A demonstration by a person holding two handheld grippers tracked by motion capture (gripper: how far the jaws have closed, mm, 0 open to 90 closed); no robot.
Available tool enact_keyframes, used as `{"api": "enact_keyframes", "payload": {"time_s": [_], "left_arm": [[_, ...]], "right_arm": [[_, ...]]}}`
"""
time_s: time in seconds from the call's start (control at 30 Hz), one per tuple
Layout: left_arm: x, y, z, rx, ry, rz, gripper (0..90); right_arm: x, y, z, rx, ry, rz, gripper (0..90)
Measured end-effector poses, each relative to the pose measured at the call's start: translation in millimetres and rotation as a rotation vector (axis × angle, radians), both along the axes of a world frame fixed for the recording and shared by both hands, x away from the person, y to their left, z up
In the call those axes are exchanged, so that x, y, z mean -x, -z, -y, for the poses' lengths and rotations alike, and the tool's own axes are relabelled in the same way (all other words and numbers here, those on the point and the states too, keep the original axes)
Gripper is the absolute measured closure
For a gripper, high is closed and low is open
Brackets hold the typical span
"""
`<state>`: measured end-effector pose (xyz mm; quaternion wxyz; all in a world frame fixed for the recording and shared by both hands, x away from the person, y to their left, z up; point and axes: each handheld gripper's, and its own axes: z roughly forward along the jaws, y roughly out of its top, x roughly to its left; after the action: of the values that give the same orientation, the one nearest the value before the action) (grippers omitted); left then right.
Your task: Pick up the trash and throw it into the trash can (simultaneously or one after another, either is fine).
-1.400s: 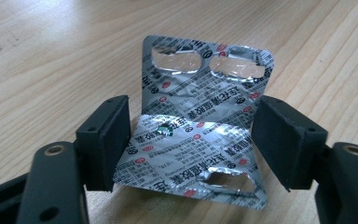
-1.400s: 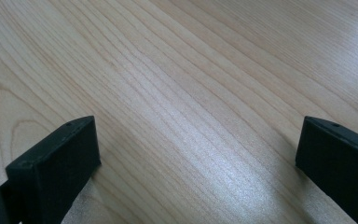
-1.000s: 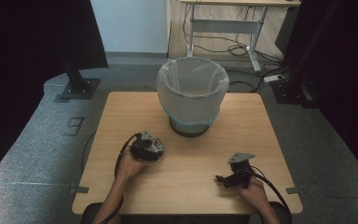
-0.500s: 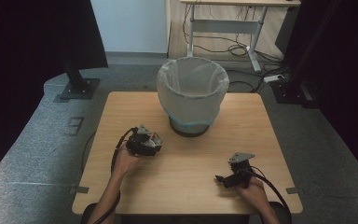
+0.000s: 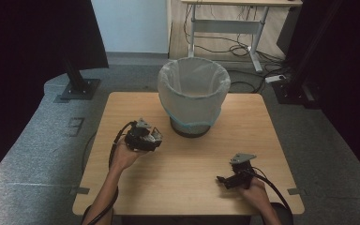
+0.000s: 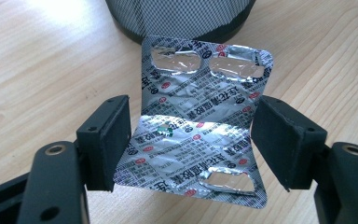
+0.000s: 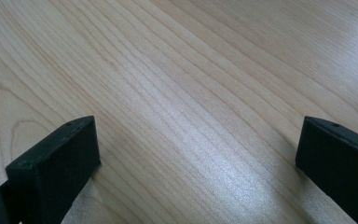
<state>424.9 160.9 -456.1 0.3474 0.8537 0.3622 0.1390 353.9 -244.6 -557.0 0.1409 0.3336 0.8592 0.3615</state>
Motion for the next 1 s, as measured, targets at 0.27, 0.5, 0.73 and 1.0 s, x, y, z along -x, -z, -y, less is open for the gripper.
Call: {"api": "enact_keyframes", "payload": {"time_s": [0.27,0.5,0.73,1.0], "left_arm": [[-0.1,-22.8,1.0,0.002,0.004,0.006,29.2],[0.0,-38.3,3.6,0.004,0.009,0.013,29.1],[-1.1,-54.8,4.8,0.015,0.02,0.01,29.0],[-3.5,-77.3,6.0,0.01,0.021,0.025,29.0]], "right_arm": [[0.0,0.1,-0.1,-0.001,0.001,0.001,0.0],[-0.1,0.2,-0.1,-0.001,0.001,0.003,0.0],[0.0,0.1,0.0,-0.001,0.0,0.001,0.0],[0.0,0.1,0.0,-0.001,0.0,0.001,0.0]]}}
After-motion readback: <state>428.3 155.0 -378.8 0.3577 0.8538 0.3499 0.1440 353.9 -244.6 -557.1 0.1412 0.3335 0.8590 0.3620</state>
